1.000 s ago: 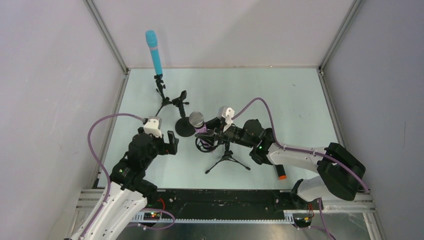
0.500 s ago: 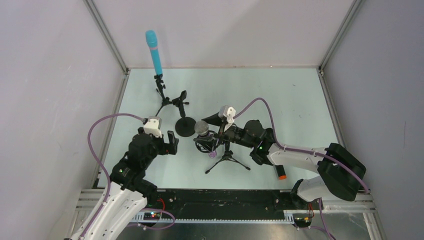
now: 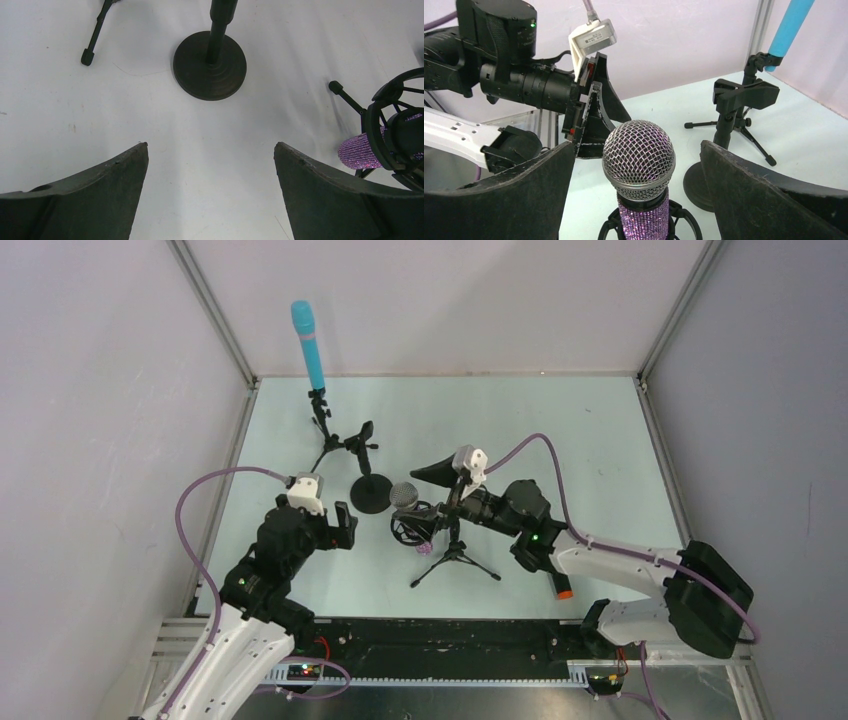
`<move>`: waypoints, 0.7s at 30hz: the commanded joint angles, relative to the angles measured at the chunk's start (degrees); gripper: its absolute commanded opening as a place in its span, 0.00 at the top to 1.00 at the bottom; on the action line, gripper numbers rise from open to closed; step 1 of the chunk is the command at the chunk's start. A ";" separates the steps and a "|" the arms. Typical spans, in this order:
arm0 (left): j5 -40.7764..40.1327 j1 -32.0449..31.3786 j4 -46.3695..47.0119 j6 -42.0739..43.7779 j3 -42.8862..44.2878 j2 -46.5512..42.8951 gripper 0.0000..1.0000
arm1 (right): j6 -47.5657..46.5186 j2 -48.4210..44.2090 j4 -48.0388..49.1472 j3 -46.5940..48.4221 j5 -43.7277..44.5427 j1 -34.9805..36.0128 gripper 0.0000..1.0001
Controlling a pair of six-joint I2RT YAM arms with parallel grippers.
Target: Attach the microphones to the stand
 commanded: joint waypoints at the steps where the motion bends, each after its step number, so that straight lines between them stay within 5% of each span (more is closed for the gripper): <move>1: 0.48 0.27 1.57 -0.41 1.15 0.26 0.02 | 0.80 -4.10 -1.36 -0.84 0.52 0.27 0.01; 21: 1.78 0.23 1.82 0.89 1.73 0.66 0.02 | -3.94 -25.91 -33.61 -3.30 6.83 -3.81 0.01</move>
